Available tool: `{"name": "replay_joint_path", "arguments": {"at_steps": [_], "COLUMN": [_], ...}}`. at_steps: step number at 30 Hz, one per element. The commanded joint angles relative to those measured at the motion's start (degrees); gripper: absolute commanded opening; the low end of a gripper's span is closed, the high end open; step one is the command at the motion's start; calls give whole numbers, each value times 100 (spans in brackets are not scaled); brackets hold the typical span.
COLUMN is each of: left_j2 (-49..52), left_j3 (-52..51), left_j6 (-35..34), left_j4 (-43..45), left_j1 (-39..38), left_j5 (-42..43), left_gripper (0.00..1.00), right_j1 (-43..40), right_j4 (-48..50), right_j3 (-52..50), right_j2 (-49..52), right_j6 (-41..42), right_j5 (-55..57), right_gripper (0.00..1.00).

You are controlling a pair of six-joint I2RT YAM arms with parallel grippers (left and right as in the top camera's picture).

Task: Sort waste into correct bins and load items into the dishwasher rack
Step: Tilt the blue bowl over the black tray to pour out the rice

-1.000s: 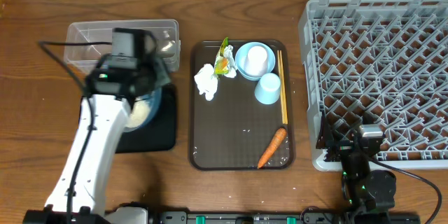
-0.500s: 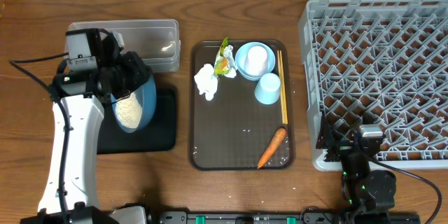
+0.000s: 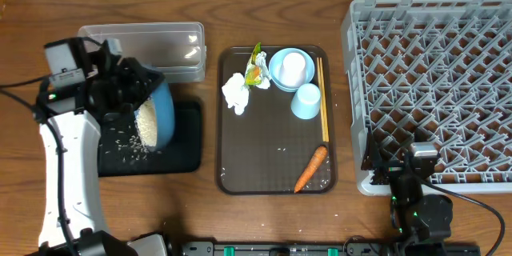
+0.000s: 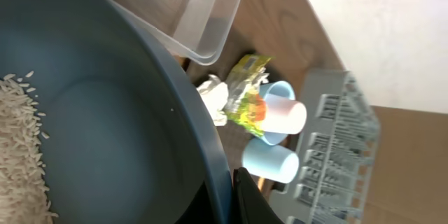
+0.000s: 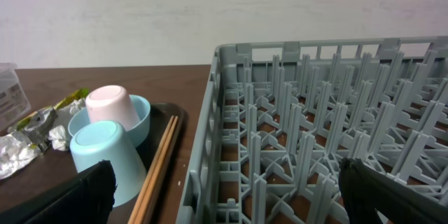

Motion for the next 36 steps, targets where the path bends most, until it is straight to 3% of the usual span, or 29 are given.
{"name": "replay_joint_path", "arguments": {"at_steps": [1,20,34,36], "left_j2": [-79,-79,-79,-79], "left_j3": [136,120,118,114], "left_j6": [-101,-487,-483,-481], "left_j4": [22,-136,-544,-542], "left_j1": [225,540,946,1032], "left_j5": [590,1620,1906,2271], "left_gripper": [6,6,6,6], "right_j1": [142,142,142,142], "right_j4": [-24,-24,-24,-24], "right_j3": [-9,-9,-9,-9], "right_j2": [2,2,2,2], "right_j6": [-74,-74,-74,-74], "right_j5": [0,0,0,0], "right_gripper": [99,99,99,99]}}
